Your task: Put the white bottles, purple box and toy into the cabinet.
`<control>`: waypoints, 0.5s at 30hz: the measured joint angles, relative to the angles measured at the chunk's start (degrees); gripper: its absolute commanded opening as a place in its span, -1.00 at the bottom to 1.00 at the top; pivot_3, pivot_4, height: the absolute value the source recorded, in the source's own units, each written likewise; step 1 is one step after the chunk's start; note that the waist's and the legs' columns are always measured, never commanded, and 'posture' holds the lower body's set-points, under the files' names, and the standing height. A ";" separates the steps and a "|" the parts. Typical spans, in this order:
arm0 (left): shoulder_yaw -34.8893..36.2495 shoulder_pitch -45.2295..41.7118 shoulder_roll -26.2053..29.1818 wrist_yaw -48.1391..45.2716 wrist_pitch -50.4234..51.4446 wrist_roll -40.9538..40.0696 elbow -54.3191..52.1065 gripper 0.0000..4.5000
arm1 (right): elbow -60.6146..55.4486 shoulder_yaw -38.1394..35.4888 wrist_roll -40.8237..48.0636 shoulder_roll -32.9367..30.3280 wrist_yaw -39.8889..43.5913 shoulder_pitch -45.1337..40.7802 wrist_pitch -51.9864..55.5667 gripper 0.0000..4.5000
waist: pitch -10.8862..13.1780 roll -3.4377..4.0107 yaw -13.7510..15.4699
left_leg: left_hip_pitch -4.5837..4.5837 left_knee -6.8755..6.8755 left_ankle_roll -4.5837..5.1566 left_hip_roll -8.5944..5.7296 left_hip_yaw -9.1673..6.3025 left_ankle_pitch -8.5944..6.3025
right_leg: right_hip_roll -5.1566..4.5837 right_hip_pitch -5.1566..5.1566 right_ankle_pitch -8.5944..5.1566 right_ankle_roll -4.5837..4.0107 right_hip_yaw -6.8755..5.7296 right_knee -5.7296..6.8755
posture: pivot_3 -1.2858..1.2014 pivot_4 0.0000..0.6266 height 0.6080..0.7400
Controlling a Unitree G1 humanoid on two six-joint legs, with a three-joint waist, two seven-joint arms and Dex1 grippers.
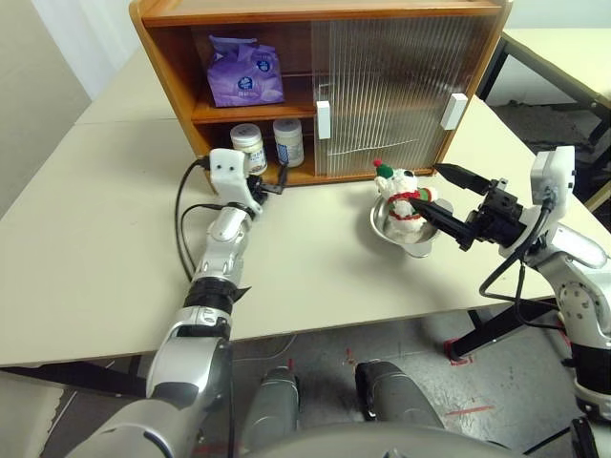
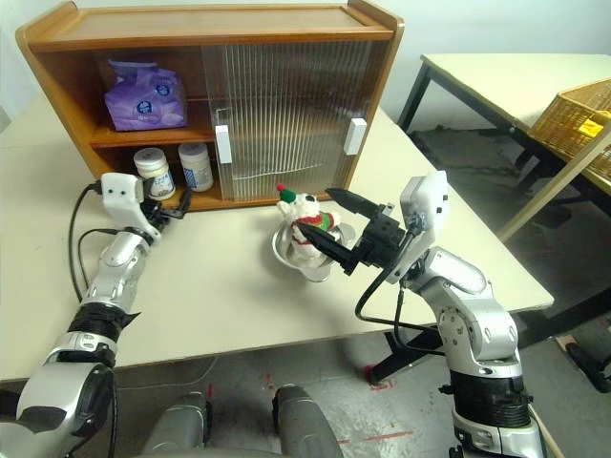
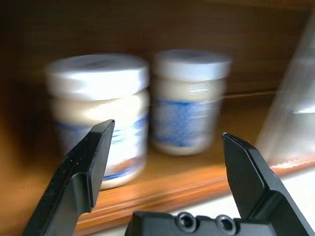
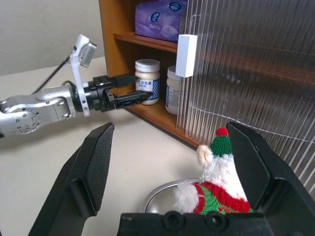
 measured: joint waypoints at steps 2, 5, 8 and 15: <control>-1.43 0.44 -0.21 -3.31 1.69 -0.83 -2.51 0.99 | 0.00 0.00 -0.01 0.02 -0.02 -0.08 0.00 1.00 | 0.00 0.00 0.00 | 0.03 -0.01 0.00 0.02 0.00 0.00 | 0.00 0.00 0.00 0.00 0.01 0.01 | -0.03 -0.77 1.00; -4.18 0.61 -0.23 -8.89 3.50 -1.46 -5.68 0.81 | -0.01 0.00 -0.05 0.02 -0.19 -0.09 0.00 1.00 | 0.00 0.00 -0.04 | 0.05 0.00 -0.01 0.04 -0.02 -0.01 | 0.00 0.01 0.00 -0.01 0.01 0.03 | -0.04 -0.76 1.00; -5.94 1.05 -0.28 -13.60 5.63 -3.08 -8.35 0.43 | -0.03 0.00 -0.05 0.02 -0.46 -0.08 0.01 1.00 | 0.00 0.00 -0.03 | 0.05 0.00 -0.03 0.05 -0.02 -0.02 | -0.01 0.01 0.00 -0.01 0.04 0.02 | -0.04 -0.76 1.00; -8.38 1.90 -0.94 -17.10 7.61 -3.27 -11.11 -0.73 | -0.05 0.00 -0.05 0.02 -0.83 -0.08 0.01 1.00 | 0.00 0.00 -0.03 | 0.05 0.00 -0.09 0.08 -0.07 -0.06 | -0.04 0.01 0.00 0.00 0.07 -0.02 | -0.04 -0.76 1.00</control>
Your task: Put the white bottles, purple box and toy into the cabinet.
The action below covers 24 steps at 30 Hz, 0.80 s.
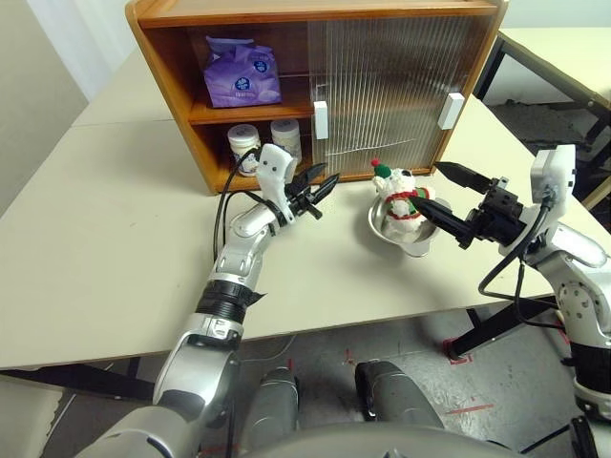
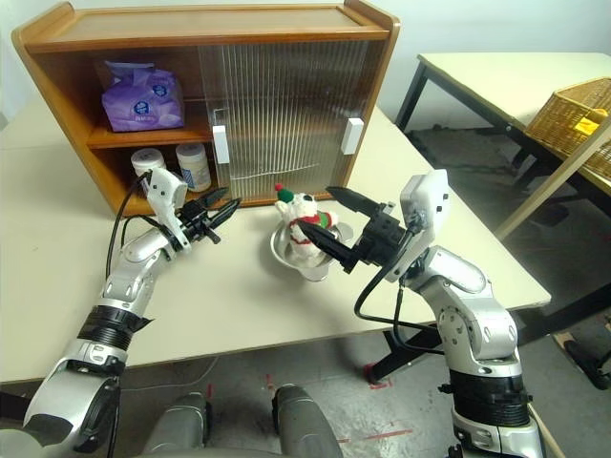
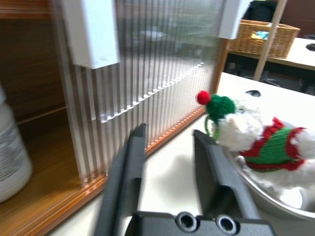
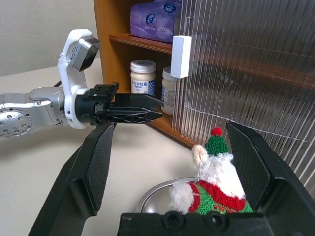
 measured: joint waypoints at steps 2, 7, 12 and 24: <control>-0.15 -0.28 -0.71 0.42 0.51 0.08 0.00 -0.99 | 0.00 -0.01 0.00 0.00 -0.01 0.00 0.00 1.00 | 0.00 0.00 0.01 | 0.00 0.00 -0.01 0.01 -0.01 0.00 | 0.00 0.00 0.00 0.00 0.01 -0.01 | -0.04 -0.76 1.00; -0.18 -6.55 -5.40 8.11 1.86 1.77 0.01 -0.99 | 0.00 0.14 -0.03 0.25 -0.12 -0.16 0.00 1.00 | 0.02 -0.02 0.33 | -0.01 0.07 0.00 -0.01 -0.02 0.00 | -0.03 0.10 0.00 0.01 0.02 -0.08 | -0.04 -0.76 1.00; -0.23 -8.23 -7.86 12.96 2.59 2.88 -0.07 -0.99 | 0.00 0.15 -0.07 0.32 -0.17 -0.16 0.00 1.00 | 0.02 -0.02 0.07 | 0.05 0.04 -0.03 0.00 -0.01 -0.07 | -0.01 0.11 -0.01 0.02 0.03 -0.10 | -0.05 -0.76 1.00; 0.19 -9.16 -10.84 22.90 3.35 5.68 -0.90 -0.99 | 0.00 0.15 -0.11 0.35 -0.41 -0.16 0.00 1.00 | 0.04 -0.03 0.10 | 0.07 0.05 -0.03 -0.01 0.00 -0.06 | -0.02 0.13 -0.02 0.02 0.03 -0.11 | -0.05 -0.78 1.00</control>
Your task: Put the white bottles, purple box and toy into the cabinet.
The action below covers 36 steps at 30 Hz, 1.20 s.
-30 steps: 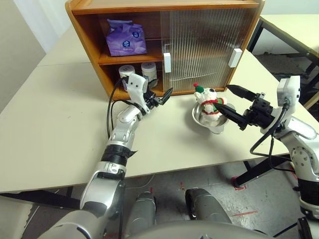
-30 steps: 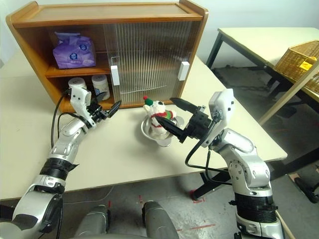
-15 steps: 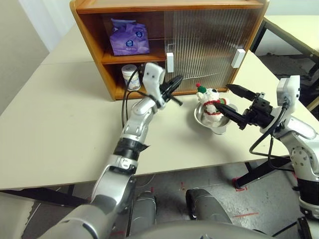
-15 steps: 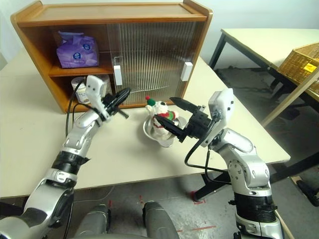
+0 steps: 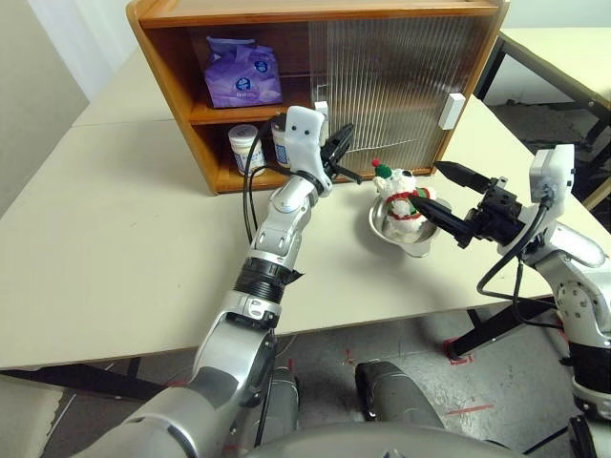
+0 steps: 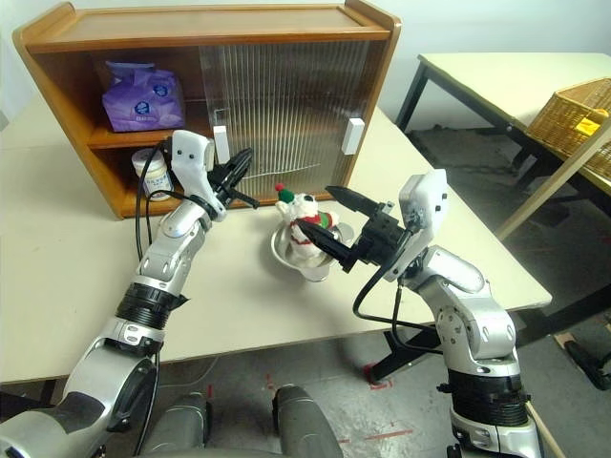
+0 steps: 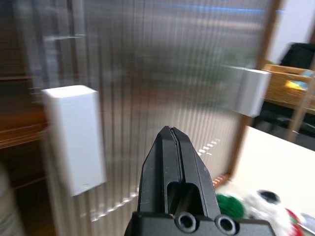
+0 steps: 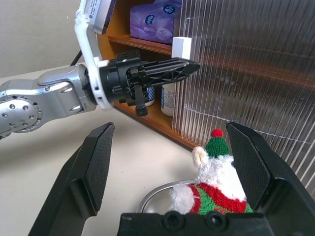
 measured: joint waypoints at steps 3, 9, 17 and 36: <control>0.59 -0.76 -1.17 4.58 -0.08 1.38 0.34 -0.99 | 0.00 0.01 -0.01 0.04 0.00 0.00 0.00 1.00 | 0.00 0.00 -0.01 | 0.01 0.01 0.00 0.00 0.00 0.00 | 0.00 0.01 0.00 0.00 0.01 -0.01 | -0.05 -0.78 1.00; 0.92 -1.28 -2.13 9.10 -0.58 2.10 2.37 -0.99 | 0.00 0.01 -0.01 0.04 -0.07 -0.16 0.00 1.00 | 0.00 0.00 0.00 | 0.03 -0.01 0.00 0.00 0.01 0.00 | 0.00 0.01 0.00 0.00 0.00 0.00 | -0.05 -0.80 1.00; 0.83 -1.26 -2.18 14.54 -1.22 3.61 2.57 -0.99 | -0.09 0.01 -0.01 0.04 -0.08 -0.32 0.01 1.00 | 0.00 0.00 -0.12 | 0.08 0.00 0.02 -0.01 0.05 0.01 | 0.01 0.01 0.00 0.00 0.00 0.00 | -0.05 -0.82 1.00; 1.40 2.95 -1.10 17.62 1.66 4.66 -6.02 -0.99 | -0.07 0.10 -0.04 0.18 0.31 -0.34 0.00 1.00 | 0.05 -0.02 -0.22 | 0.79 -0.04 -0.34 0.00 0.04 -0.21 | 0.01 0.61 -0.02 0.00 0.04 0.00 | -0.03 -0.79 1.00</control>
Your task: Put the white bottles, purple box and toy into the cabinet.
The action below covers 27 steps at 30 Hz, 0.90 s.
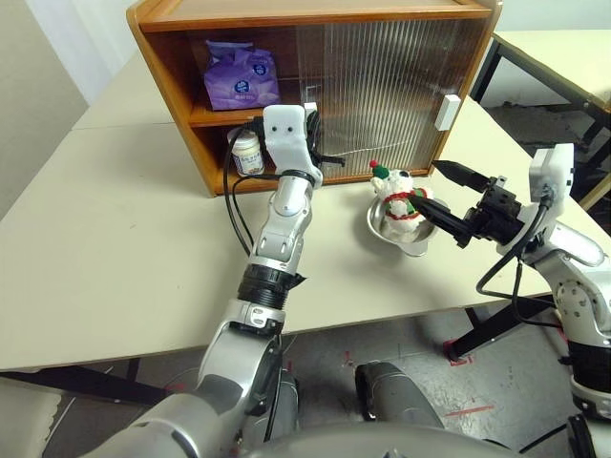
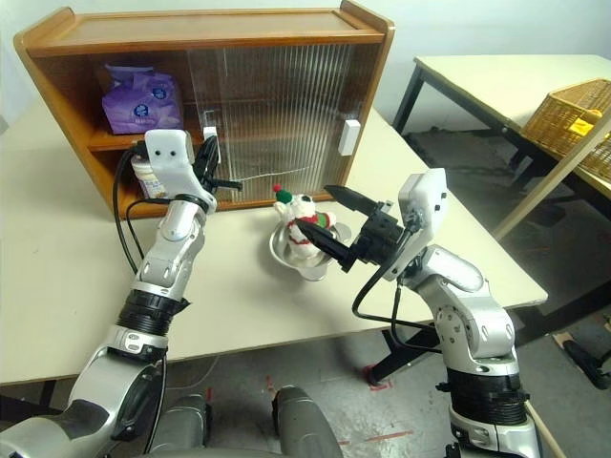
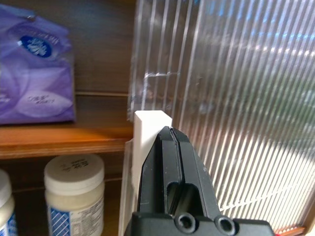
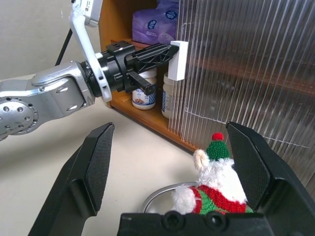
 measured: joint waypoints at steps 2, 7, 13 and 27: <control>0.18 0.03 0.01 0.04 0.77 -0.02 0.00 -0.99 | 0.00 0.00 0.00 0.00 0.07 -0.14 0.00 1.00 | 0.01 0.00 0.00 | 0.01 0.00 -0.05 0.00 -0.01 -0.03 | 0.00 0.01 0.00 0.00 0.02 0.00 | -0.03 -0.79 1.00; 0.17 0.04 -0.40 -1.36 0.98 -0.49 0.17 -0.99 | 0.01 0.00 0.00 0.00 0.11 -0.53 0.00 1.00 | 0.03 0.01 0.05 | 0.01 0.00 -0.21 0.00 -0.02 -0.13 | -0.01 0.01 0.00 0.00 0.04 0.00 | -0.04 -0.78 1.00; -1.80 0.08 -0.82 -6.66 -1.20 -1.08 0.06 -0.99 | 0.01 0.00 0.00 0.00 0.09 -0.53 0.00 1.00 | 0.07 -0.01 0.09 | 0.00 0.00 -0.43 0.01 -0.04 -0.26 | -0.02 0.01 -0.02 0.02 0.07 -0.02 | -0.04 -0.78 1.00; -0.24 -0.54 -0.93 -0.54 -1.81 -0.04 5.47 -0.99 | 0.00 -0.01 -0.01 -0.01 0.06 -0.38 0.00 1.00 | 0.09 0.00 -0.08 | 0.01 -0.09 0.01 0.01 -0.01 -0.23 | -0.01 -0.05 -0.31 0.04 0.08 -0.05 | -0.04 -0.79 1.00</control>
